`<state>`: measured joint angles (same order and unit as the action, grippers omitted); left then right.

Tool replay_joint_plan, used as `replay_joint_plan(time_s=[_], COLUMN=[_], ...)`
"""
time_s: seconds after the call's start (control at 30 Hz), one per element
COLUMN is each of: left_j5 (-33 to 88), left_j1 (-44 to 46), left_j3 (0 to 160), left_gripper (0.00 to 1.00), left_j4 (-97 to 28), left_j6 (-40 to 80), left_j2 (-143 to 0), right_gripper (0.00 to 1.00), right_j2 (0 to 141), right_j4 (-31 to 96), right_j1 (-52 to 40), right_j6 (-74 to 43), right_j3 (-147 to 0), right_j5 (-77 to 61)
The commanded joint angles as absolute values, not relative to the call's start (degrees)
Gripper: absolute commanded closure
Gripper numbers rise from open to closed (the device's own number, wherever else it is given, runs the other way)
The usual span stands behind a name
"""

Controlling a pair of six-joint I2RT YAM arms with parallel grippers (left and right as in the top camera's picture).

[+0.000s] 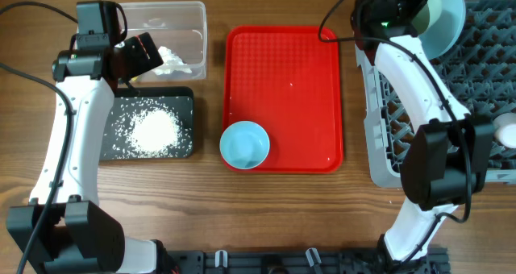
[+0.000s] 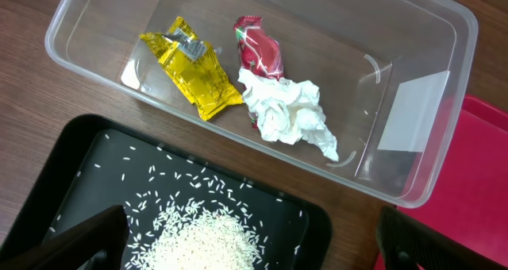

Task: Sort waste into correct bins and load items into the dishwasher rack
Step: 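Place the mint bowl upright in the rack with right gripper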

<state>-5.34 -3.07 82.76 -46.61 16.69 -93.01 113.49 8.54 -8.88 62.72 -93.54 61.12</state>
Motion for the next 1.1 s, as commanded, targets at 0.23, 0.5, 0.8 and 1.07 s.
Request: replay_joint_plan(time_s=[0.23,0.5,0.8,1.07], left_j5=[-6.02,-6.02,-6.02,-6.02], left_j1=[-3.38,-3.38,-3.38,-3.38], left_j3=[82.83,82.83,82.83,82.83], left_gripper=[0.0,0.0,0.0,0.0], left_j4=[-46.5,-46.5,-46.5,-46.5], left_j6=[17.19,17.19,17.19,17.19], left_j2=[-91.83,-91.83,-91.83,-91.83], right_gripper=[0.96,0.96,0.46,0.0], right_j2=[118.85,120.9,120.88,120.88], right_j4=[10.11,9.98,18.11,19.62], right_j1=[-6.02,-6.02,-8.36,-15.29], right_j6=[56.36,54.24,41.78,41.28], right_j3=[-93.23,-93.23,-93.23,-93.23], right_j5=[58.61,58.81,68.77,67.07])
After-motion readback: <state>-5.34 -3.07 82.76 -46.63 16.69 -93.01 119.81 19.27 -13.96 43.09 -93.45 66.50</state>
